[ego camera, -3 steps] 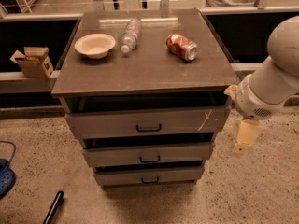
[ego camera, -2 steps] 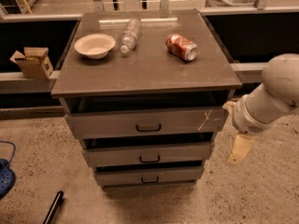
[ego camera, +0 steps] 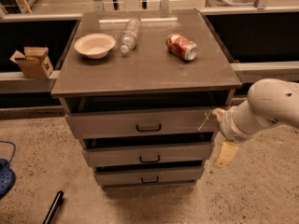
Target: Open middle drawer
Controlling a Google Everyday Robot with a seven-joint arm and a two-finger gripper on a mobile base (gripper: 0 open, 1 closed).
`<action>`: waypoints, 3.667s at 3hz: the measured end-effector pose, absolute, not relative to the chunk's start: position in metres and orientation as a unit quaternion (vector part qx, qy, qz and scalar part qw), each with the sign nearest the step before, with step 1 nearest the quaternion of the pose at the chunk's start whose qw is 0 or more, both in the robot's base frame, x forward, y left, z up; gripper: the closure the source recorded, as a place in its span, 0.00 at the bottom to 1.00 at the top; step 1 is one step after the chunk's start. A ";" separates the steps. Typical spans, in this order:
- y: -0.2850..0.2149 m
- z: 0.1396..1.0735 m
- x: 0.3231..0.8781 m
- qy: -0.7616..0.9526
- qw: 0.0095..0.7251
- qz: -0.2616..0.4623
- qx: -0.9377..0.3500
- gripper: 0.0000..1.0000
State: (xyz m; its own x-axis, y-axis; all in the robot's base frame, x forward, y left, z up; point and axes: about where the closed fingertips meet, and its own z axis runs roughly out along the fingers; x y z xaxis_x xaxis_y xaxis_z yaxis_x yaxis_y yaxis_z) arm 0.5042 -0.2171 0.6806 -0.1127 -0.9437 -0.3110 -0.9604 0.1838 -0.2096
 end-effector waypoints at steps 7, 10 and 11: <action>-0.149 0.425 0.564 0.624 0.237 0.036 -0.743 0.00; -0.140 0.421 0.587 0.605 0.255 0.068 -0.751 0.36; -0.140 0.421 0.587 0.605 0.255 0.068 -0.751 0.13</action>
Offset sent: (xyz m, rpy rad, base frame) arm 0.0325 0.0524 -0.1380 -0.0112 -0.0166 0.1839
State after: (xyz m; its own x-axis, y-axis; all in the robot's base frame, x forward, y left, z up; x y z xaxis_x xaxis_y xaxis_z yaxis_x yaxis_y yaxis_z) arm 0.5869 -0.1396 0.4208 0.2577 -0.8741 -0.4117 -0.9440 -0.1368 -0.3004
